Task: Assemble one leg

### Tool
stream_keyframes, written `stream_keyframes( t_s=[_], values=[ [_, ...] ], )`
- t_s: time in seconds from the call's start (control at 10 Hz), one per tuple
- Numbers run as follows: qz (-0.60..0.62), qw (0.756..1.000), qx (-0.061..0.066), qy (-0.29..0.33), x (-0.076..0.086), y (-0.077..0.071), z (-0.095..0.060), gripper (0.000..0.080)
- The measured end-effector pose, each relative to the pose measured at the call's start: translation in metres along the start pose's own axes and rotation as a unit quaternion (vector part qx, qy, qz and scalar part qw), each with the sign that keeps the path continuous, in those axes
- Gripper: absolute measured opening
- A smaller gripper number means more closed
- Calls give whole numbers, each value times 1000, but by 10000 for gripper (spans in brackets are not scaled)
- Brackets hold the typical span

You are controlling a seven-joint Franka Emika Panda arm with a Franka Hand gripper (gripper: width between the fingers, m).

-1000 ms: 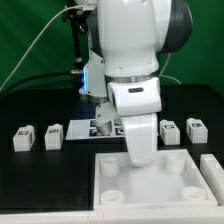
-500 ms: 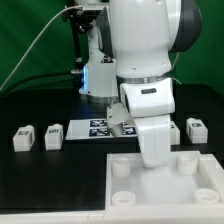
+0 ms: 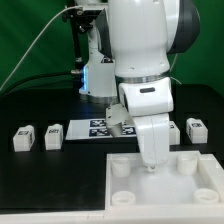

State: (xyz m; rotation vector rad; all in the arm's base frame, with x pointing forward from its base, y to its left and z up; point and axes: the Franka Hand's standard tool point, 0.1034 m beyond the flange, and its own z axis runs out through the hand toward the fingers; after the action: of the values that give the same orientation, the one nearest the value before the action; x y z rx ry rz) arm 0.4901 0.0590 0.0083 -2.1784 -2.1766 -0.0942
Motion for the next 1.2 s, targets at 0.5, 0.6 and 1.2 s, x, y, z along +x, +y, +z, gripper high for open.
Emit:
stream_keyframes(
  t_s=[0.5,0.6,1.2],
  values=[
    [1,1000,0,0,-1,0,0,647],
    [1,1000,0,0,-1,0,0,647],
    [128,992,0,-11,24,-15,-35,649]
  ],
)
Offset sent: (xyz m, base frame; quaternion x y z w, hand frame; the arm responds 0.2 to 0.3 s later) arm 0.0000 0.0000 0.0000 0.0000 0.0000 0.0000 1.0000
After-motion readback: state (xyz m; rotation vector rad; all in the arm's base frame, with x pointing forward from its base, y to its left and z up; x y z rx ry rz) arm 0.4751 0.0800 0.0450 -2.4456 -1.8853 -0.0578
